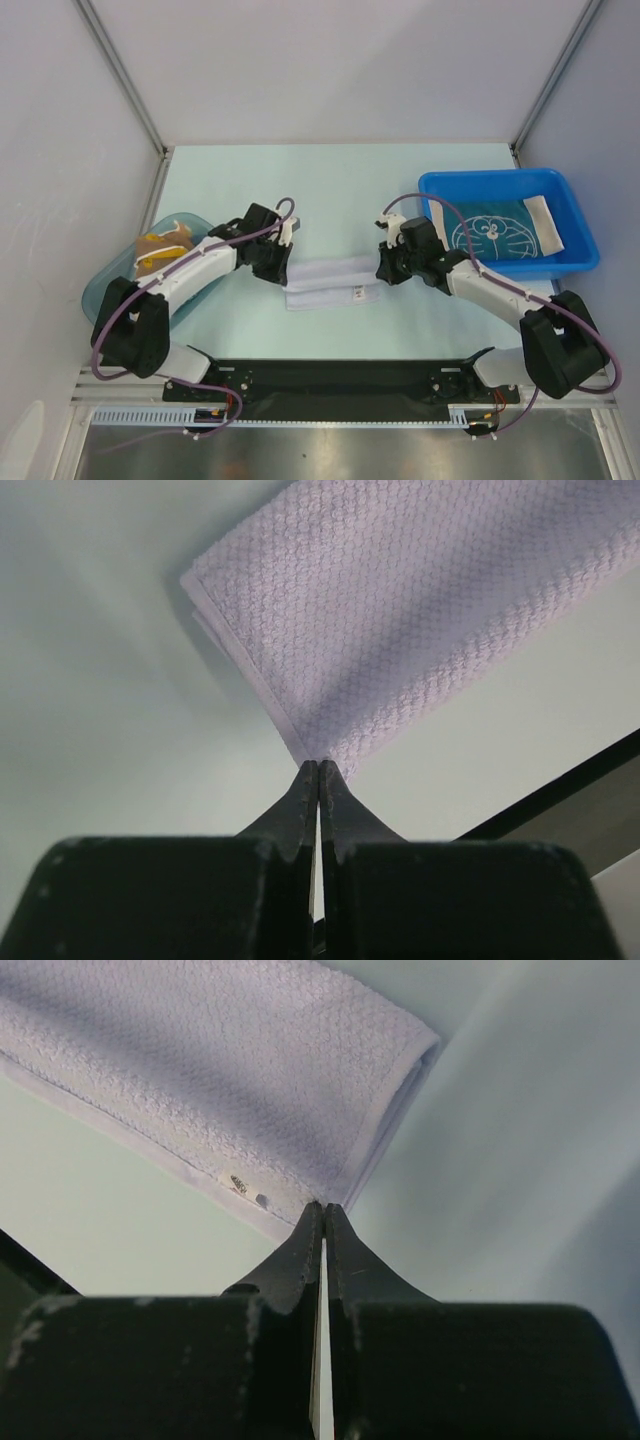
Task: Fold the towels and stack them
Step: Fold the towel
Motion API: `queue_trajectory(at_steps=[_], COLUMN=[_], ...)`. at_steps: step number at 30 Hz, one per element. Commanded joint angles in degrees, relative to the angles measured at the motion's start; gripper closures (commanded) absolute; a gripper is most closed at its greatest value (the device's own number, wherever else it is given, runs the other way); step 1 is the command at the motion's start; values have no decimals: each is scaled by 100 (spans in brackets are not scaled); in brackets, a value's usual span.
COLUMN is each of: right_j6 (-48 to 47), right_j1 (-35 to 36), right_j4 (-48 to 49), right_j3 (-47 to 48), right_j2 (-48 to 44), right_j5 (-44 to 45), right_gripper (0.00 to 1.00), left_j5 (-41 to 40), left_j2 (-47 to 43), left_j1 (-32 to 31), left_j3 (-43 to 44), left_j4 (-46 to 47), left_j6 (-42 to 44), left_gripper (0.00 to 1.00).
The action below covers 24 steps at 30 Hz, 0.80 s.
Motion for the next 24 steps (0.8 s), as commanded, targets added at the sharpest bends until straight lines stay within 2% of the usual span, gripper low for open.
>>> queue_trajectory(at_steps=[1,8,12,14,15,19,20,22,24], right_j6=[256,668,906,1003,1047,1284,1389,1451,1644], right_j1=[95,105,105,114,96,105,105,131,149], right_j4=[-64,-283,-494,-608,-652,-1205,-1415,-1584,-1725], right_j3=[-47,-117,-152,-135,-100,58,111,251,339], right_j2=[-312,-330,-233,-93,-57,-136,-171,-338,-487], right_j5=[339,242,409,366,287,216,181,111,198], right_gripper=[100,100,92,84,82,71,67,67,67], left_j5=[-146,-198,-233,-338,-347,-409,-487,-822,-491], left_j2=[-401,-375,-296,-226,-208,-365,-410,-471,-611], left_j1=[-15,-33,-112,-173,-200,-288,-288,-297,-358], left_j3=[-122,-262,-377,-368,-359,-192,-96,53,124], left_j4=[30,-120,-50,-67,-93,-304,-374,-611,-498], left_j6=[-211,-308,-404,-457,-475,-598,-624,-807,-1149], left_gripper=[100,100,97,92,77,75,70,69,67])
